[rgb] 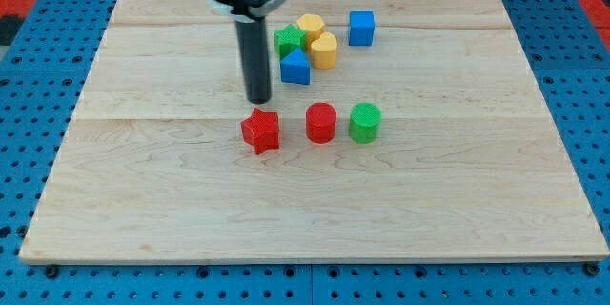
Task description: Move the red star and red circle closer to the green circle
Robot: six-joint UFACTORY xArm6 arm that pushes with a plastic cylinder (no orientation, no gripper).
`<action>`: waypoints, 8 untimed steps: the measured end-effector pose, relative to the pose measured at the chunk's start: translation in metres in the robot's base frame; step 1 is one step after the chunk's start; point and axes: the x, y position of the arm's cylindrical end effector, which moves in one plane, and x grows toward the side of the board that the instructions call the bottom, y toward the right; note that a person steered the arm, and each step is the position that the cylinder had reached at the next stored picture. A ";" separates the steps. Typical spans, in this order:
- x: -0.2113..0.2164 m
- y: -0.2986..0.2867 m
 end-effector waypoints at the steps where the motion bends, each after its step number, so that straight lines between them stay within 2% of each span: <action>1: 0.005 -0.034; 3: 0.093 -0.031; 5: 0.062 -0.011; 8: 0.058 0.081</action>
